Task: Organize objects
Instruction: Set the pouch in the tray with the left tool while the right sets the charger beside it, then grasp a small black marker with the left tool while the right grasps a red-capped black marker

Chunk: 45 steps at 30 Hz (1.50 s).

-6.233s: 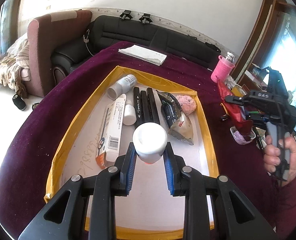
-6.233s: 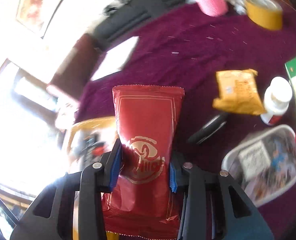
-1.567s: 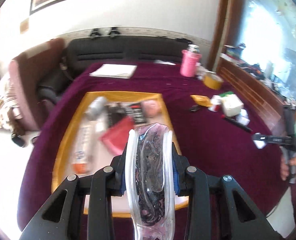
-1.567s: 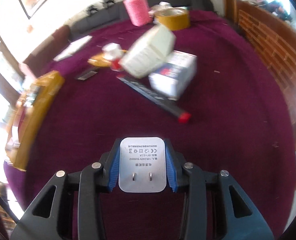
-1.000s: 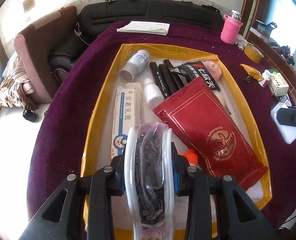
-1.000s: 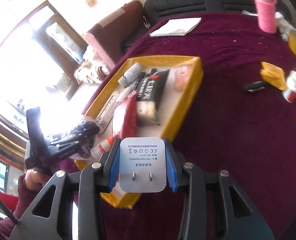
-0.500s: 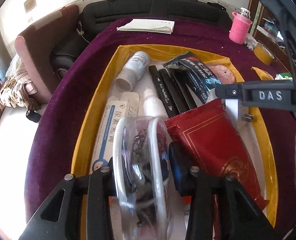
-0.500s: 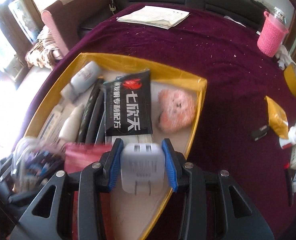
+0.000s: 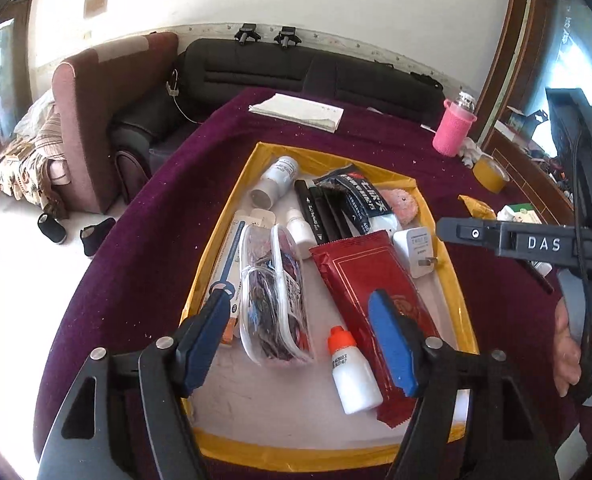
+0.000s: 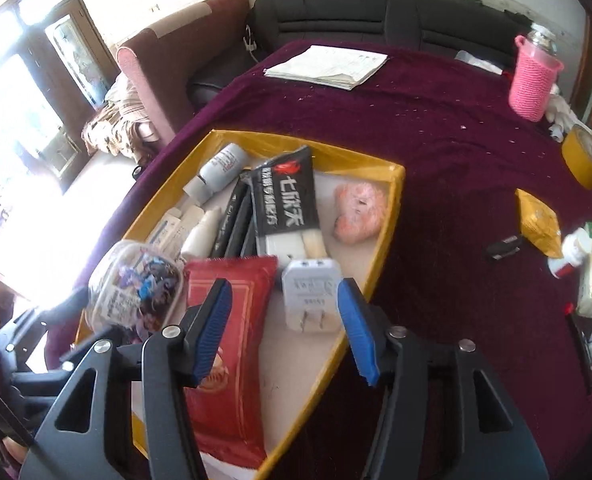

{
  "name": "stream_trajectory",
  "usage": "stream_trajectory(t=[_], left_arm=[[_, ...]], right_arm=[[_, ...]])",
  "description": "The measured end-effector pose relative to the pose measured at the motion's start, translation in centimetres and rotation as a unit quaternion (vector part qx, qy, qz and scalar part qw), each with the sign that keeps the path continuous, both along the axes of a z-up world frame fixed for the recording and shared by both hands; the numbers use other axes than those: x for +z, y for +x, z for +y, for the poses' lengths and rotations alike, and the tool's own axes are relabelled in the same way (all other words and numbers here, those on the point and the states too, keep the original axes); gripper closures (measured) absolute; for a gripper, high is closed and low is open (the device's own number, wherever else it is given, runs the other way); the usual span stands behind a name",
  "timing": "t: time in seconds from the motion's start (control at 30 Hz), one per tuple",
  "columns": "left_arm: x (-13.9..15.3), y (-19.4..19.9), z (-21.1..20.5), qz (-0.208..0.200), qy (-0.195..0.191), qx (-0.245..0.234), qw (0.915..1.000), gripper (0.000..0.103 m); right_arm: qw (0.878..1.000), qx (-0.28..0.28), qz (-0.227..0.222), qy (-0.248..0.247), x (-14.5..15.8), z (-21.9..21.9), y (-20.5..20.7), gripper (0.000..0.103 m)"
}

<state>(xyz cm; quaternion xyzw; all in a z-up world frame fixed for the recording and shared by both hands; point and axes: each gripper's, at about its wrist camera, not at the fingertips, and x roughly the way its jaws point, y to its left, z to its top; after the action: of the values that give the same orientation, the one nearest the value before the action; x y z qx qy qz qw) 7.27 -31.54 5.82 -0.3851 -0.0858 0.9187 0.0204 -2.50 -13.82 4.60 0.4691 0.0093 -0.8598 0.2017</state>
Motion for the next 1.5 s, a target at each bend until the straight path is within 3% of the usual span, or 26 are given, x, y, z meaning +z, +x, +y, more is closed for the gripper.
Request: stream_trajectory(t=[0.1,0.33,0.53,0.83,1.03,1.17,1.33,1.5], left_arm=[[0.8,1.0,0.7,0.017,0.000,0.004,0.9998,0.031],[1.9,1.5,4.4,0.035,0.009,-0.034,0.9988,0.031],[1.7,0.9,10.1,0.011,0.025,-0.102,0.9944,0.031],[2.4,-0.9,18.8,-0.014,0.011,-0.171,0.9851,0.031],[3.2,-7.1,24.4,-0.014,-0.054,-0.187,0.9807,0.031],[-0.1,-13.0,28.0,-0.032,-0.107,-0.217,0.9697,0.031],[-4.0,-18.0,30.5,-0.047,-0.162,-0.230,0.9585,0.031],[-6.1,-21.9,32.1,-0.058,-0.167,-0.238,0.9553,0.036]], right_arm=[[0.999,-0.023,0.027,0.010,0.0,2.4,1.4,0.049],[0.993,-0.117,0.016,0.005,-0.7,13.0,3.2,0.049],[0.975,-0.220,0.021,0.002,-0.6,23.7,4.5,0.050],[0.954,-0.293,0.032,-0.052,-1.2,32.3,2.2,0.046],[0.938,-0.313,0.039,-0.144,-3.4,35.1,0.2,0.046],[0.935,-0.308,0.062,-0.163,-4.2,35.7,0.8,0.046],[0.924,-0.318,0.045,-0.208,-4.9,37.6,0.9,0.046],[0.922,-0.317,0.045,-0.219,-4.7,38.0,0.9,0.045]])
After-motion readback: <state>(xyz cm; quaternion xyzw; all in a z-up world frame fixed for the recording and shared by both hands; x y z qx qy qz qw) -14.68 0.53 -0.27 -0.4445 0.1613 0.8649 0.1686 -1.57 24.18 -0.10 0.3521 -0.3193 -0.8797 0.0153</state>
